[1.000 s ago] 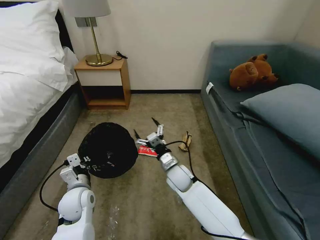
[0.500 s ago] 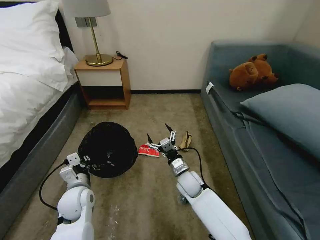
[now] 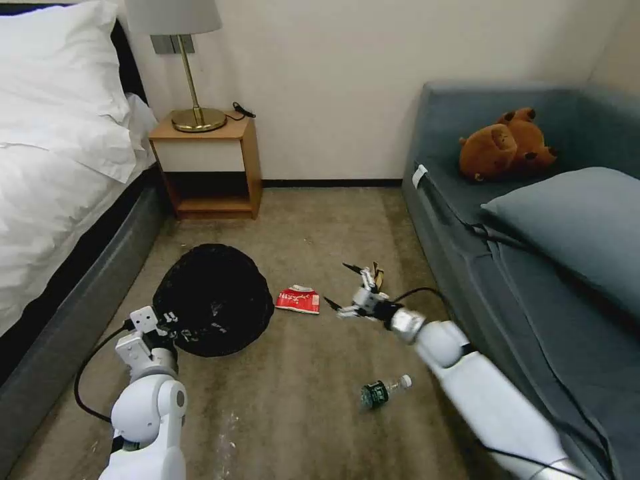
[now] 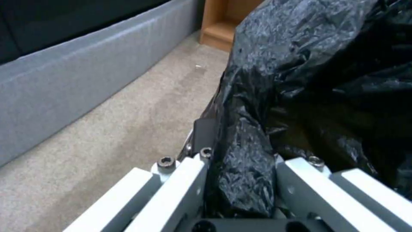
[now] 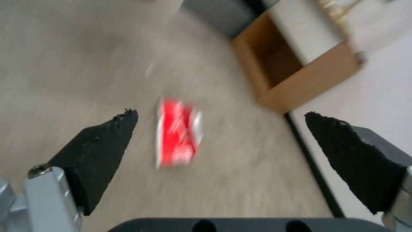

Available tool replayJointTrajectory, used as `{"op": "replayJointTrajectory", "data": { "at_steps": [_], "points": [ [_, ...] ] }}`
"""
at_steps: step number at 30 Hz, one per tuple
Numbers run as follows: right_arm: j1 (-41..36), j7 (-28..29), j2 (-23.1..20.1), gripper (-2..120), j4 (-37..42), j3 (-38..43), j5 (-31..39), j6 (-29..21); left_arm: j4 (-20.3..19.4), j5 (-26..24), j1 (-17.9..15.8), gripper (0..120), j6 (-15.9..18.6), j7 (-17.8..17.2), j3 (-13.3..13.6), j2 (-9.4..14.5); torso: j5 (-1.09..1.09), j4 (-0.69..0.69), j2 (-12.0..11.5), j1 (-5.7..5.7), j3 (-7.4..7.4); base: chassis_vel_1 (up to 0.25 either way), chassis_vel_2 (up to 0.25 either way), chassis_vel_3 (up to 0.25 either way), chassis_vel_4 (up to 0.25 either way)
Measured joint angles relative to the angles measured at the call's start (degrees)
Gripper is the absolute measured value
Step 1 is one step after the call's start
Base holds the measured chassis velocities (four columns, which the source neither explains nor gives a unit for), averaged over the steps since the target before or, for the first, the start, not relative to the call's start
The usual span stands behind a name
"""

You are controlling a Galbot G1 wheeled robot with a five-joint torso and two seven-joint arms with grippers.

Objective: Pick up the trash bin, then pick up the garbage on the floor and place it into the trash bin.

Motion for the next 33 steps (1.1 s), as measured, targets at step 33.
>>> {"op": "replayJointTrajectory", "data": {
  "at_steps": [33],
  "points": [
    [1.05,-27.87,0.02,100,-7.36,0.33,-22.45,8.34,0.25,0.52,0.60,2,-0.50,0.38,0.32,-0.57,-0.01,0.01,0.00,0.00,0.00,0.000,0.000,0.000,0.000]
  ]
}}
